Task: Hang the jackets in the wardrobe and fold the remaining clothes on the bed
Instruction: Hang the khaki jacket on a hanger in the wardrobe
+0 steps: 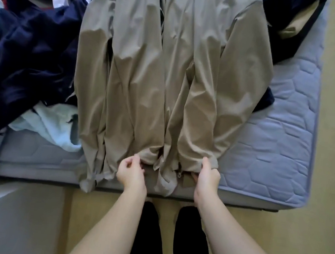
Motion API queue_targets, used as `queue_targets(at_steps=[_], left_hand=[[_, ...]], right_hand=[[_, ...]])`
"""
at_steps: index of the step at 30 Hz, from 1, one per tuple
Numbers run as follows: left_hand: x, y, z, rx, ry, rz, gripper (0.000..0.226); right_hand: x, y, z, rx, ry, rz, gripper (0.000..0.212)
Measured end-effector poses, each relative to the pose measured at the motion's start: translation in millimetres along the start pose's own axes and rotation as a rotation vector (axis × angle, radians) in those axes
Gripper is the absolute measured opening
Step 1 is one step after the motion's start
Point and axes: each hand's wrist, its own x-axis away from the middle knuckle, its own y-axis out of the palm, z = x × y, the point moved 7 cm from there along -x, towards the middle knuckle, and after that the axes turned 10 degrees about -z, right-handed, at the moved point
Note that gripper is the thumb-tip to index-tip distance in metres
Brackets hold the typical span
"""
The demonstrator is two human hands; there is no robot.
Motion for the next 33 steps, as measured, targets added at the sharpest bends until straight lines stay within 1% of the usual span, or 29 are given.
queue_targets(at_steps=[1, 2, 3, 4, 5, 6, 7, 8, 9, 10, 12, 14, 15, 16, 18, 19, 20, 21, 22, 23, 24, 26, 27, 29, 31, 32, 33], left_hand=[[-3, -13, 9, 0.042, 0.042, 0.093, 0.013], [-9, -25, 14, 0.107, 0.055, 0.146, 0.009], [-15, -31, 15, 0.183, 0.039, 0.126, 0.007], [-19, -30, 14, 0.259, 0.003, 0.035, 0.01], [-20, -23, 9, 0.293, -0.05, -0.088, 0.016], [-18, -14, 3, 0.27, -0.102, -0.204, 0.022], [-15, -6, -4, 0.214, -0.14, -0.284, 0.029], [-11, 1, -11, 0.155, -0.161, -0.326, 0.035], [-9, 6, -15, 0.119, -0.159, -0.33, 0.039], [-10, 10, -17, 0.108, -0.144, -0.315, 0.042], [-13, 24, -17, 0.093, -0.136, -0.331, 0.042], [-12, 42, -14, 0.021, -0.139, -0.407, 0.038], [-13, 46, -10, -0.053, -0.096, -0.386, 0.036], [-13, 47, -5, -0.104, -0.037, -0.328, 0.033], [-12, 41, 8, -0.023, 0.019, -0.185, 0.026], [-10, 38, 15, 0.048, 0.031, -0.178, 0.027], [-7, 38, 18, 0.174, -0.005, -0.237, 0.03], [-1, 43, 20, 0.344, -0.069, -0.351, 0.032], [4, 47, 19, 0.463, -0.129, -0.452, 0.033], [11, 49, 19, 0.471, -0.15, -0.525, 0.032], [18, 50, 18, 0.429, -0.167, -0.571, 0.028], [26, 53, 19, 0.267, -0.173, -0.578, 0.016], [28, 56, 21, 0.231, -0.17, -0.546, 0.015], [29, 61, 34, 0.348, -0.157, -0.538, 0.027], [32, 63, 53, 0.46, -0.091, -0.646, 0.042], [37, 60, 61, 0.443, -0.05, -0.711, 0.053], [46, 55, 65, 0.373, -0.012, -0.765, 0.061]], right_hand=[[-3, -12, -11, -0.069, -0.043, 0.04, 0.036], [-6, -20, -21, -0.185, -0.074, 0.034, 0.037], [-10, -23, -29, -0.308, -0.098, -0.024, 0.036], [-13, -21, -33, -0.373, -0.104, -0.108, 0.035], [-14, -17, -32, -0.338, -0.087, -0.194, 0.034], [-13, -10, -26, -0.228, -0.06, -0.271, 0.033], [-14, -6, -16, -0.067, -0.036, -0.325, 0.03], [-15, -3, -5, 0.091, -0.016, -0.348, 0.027], [-17, -2, 4, 0.219, -0.007, -0.347, 0.026], [-20, -3, 10, 0.292, -0.006, -0.321, 0.026], [-28, -7, 13, 0.315, -0.007, -0.265, 0.018], [-34, -7, 12, 0.279, -0.005, -0.264, 0.012], [-35, -4, 12, 0.221, 0.002, -0.295, 0.012], [-33, 0, 11, 0.152, 0.008, -0.335, 0.017], [-20, 8, 6, 0.054, 0.008, -0.431, 0.025], [-12, 10, 3, 0.021, 0.004, -0.48, 0.027], [-4, 13, -1, -0.016, -0.003, -0.524, 0.028], [5, 15, -4, -0.054, -0.009, -0.567, 0.028], [13, 18, -8, -0.086, -0.004, -0.61, 0.025], [22, 22, -10, -0.111, 0.009, -0.648, 0.02], [29, 25, -12, -0.132, 0.027, -0.679, 0.016], [40, 32, -14, -0.159, 0.056, -0.722, 0.012], [43, 33, -15, -0.164, 0.061, -0.73, 0.011], [42, 34, -17, -0.168, 0.059, -0.73, 0.012], [39, 32, -18, -0.175, 0.057, -0.731, 0.011], [39, 31, -19, -0.179, 0.061, -0.736, 0.011], [41, 31, -17, -0.186, 0.076, -0.745, 0.011]])
